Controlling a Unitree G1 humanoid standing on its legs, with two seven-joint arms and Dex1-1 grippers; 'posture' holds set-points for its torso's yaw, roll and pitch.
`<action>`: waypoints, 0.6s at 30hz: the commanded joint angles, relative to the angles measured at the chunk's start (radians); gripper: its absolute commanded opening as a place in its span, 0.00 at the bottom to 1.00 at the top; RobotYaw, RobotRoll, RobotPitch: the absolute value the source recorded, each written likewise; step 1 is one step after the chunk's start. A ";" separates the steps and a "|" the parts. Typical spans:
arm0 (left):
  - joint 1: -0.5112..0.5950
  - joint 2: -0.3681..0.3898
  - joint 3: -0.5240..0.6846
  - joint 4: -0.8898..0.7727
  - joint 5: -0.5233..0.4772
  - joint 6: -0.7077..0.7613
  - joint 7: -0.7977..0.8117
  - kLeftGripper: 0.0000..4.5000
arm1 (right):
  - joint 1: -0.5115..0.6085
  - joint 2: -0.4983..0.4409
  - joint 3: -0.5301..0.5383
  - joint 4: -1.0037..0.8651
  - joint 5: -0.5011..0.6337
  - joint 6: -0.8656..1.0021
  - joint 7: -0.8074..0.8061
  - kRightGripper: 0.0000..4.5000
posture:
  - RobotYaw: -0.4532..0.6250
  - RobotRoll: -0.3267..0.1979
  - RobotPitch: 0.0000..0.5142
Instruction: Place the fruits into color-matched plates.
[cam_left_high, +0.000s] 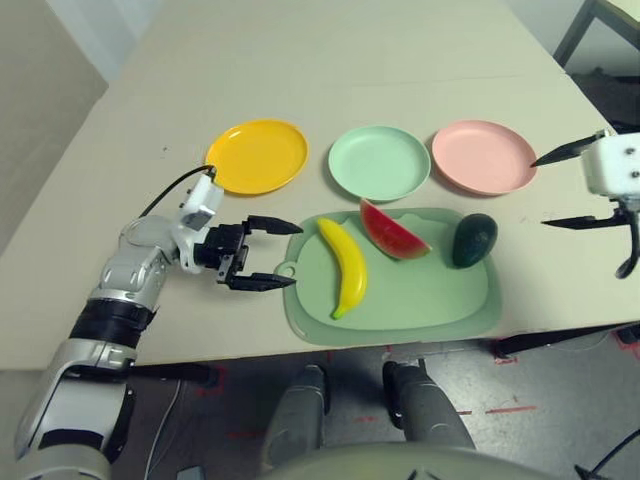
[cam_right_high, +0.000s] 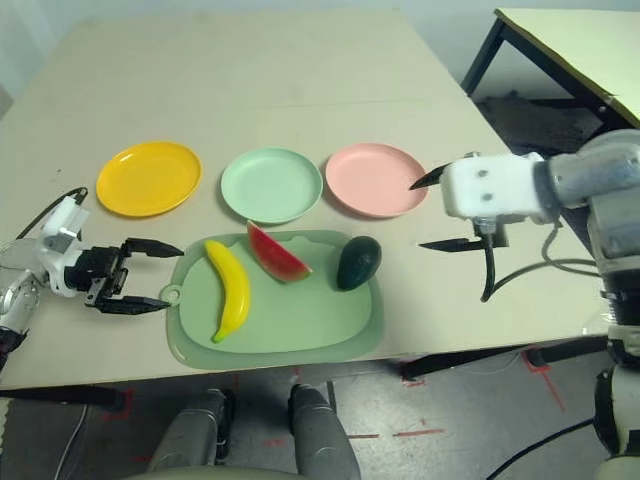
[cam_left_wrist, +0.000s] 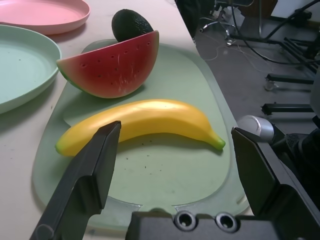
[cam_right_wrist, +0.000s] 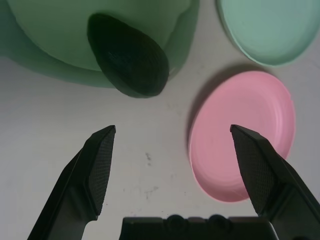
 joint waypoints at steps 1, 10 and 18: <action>0.011 -0.006 -0.010 0.005 0.001 0.003 -0.005 1.00 | -0.003 -0.033 0.094 -0.057 0.018 0.035 0.012 1.00 | 0.38 0.62 0.38; 0.055 -0.014 0.003 -0.017 0.036 -0.011 -0.005 1.00 | -0.009 0.079 0.163 -0.018 -0.059 0.003 0.012 1.00 | 0.41 0.62 0.38; 0.084 -0.032 0.022 -0.052 0.058 -0.004 -0.005 1.00 | -0.022 0.159 0.166 0.060 -0.179 -0.093 0.004 1.00 | 0.41 0.62 0.36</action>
